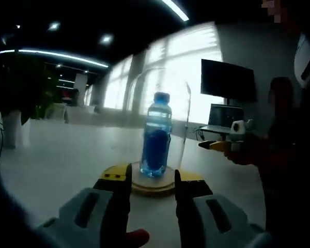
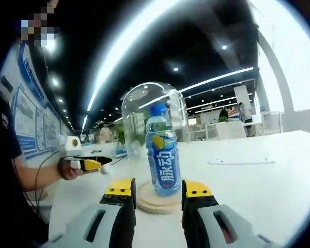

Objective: Open the cover put in the Mizone put the cover back on

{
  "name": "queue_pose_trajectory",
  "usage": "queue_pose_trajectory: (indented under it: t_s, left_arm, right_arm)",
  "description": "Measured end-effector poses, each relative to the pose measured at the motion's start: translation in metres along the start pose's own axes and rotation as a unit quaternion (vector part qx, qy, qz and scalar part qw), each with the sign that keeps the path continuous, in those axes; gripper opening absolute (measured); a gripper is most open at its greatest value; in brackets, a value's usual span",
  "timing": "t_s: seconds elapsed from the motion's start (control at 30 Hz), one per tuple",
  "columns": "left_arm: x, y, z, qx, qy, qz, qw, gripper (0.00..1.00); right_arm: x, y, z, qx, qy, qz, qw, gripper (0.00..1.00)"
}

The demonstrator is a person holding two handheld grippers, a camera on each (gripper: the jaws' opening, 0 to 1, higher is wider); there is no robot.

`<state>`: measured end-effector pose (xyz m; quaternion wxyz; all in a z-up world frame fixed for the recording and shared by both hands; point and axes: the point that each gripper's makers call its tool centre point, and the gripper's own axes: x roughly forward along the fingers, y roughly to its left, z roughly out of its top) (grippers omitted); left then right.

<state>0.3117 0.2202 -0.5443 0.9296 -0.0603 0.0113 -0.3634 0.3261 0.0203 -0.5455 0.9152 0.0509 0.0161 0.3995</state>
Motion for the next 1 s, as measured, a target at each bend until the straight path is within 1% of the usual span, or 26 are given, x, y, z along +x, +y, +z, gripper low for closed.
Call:
queue_pose_trajectory:
  t_s: [0.07, 0.13, 0.17, 0.27, 0.33, 0.4, 0.47, 0.53, 0.6, 0.63, 0.67, 0.73, 0.83, 0.93, 1.0]
  left_arm:
    - [-0.005, -0.002, -0.01, 0.018, 0.016, 0.004, 0.9997, 0.24]
    - [-0.009, -0.004, -0.016, 0.02, 0.024, 0.009, 0.9995, 0.24]
    - [-0.01, -0.004, -0.017, 0.021, 0.027, 0.012, 0.9993, 0.24]
    - [-0.018, -0.007, -0.02, 0.023, 0.024, 0.018, 0.9993, 0.24]
    - [-0.023, -0.011, -0.02, 0.023, 0.018, 0.02, 0.9994, 0.24]
    - [-0.026, -0.015, -0.021, 0.019, 0.016, 0.019, 0.9995, 0.24]
    - [-0.028, -0.018, -0.023, 0.021, 0.018, 0.021, 0.9994, 0.24]
    - [-0.03, -0.019, -0.028, 0.033, 0.028, 0.025, 0.9987, 0.24]
    - [-0.032, -0.019, -0.031, 0.034, 0.033, 0.03, 0.9984, 0.24]
    - [-0.033, -0.017, -0.032, 0.027, 0.035, 0.035, 0.9985, 0.24]
    - [-0.035, -0.014, -0.032, 0.02, 0.032, 0.04, 0.9985, 0.24]
    - [-0.037, -0.013, -0.035, 0.018, 0.032, 0.041, 0.9985, 0.23]
    - [-0.038, -0.008, -0.043, 0.021, 0.039, 0.054, 0.9976, 0.23]
    - [-0.039, -0.004, -0.048, 0.014, 0.041, 0.067, 0.9968, 0.23]
    - [-0.04, -0.005, -0.047, 0.016, 0.038, 0.07, 0.9967, 0.23]
  right_arm:
    - [-0.006, 0.006, -0.006, -0.007, 0.007, 0.002, 1.0, 0.27]
    - [-0.011, 0.01, -0.011, -0.008, 0.01, 0.003, 0.9999, 0.27]
    - [-0.013, 0.011, -0.013, -0.019, 0.012, -0.001, 0.9997, 0.27]
    - [-0.019, 0.012, -0.016, -0.011, 0.007, -0.013, 0.9998, 0.27]
    - [-0.022, 0.015, -0.015, -0.004, -0.001, -0.012, 0.9999, 0.27]
    - [-0.025, 0.02, -0.015, -0.008, -0.005, -0.011, 0.9999, 0.27]
    - [-0.026, 0.022, -0.019, -0.013, 0.002, -0.012, 0.9998, 0.27]
    - [-0.028, 0.025, -0.021, -0.012, 0.006, -0.01, 0.9999, 0.27]
    - [-0.03, 0.029, -0.025, -0.021, 0.012, -0.012, 0.9996, 0.27]
    - [-0.03, 0.03, -0.025, -0.023, 0.014, -0.011, 0.9996, 0.27]
    - [-0.031, 0.032, -0.026, -0.025, 0.017, -0.01, 0.9995, 0.26]
    - [-0.032, 0.034, -0.028, -0.034, 0.021, -0.011, 0.9991, 0.26]
    - [-0.032, 0.033, -0.033, -0.043, 0.029, -0.019, 0.9985, 0.26]
    - [-0.031, 0.03, -0.039, -0.036, 0.035, -0.023, 0.9985, 0.26]
    - [-0.031, 0.03, -0.039, -0.032, 0.035, -0.024, 0.9986, 0.26]
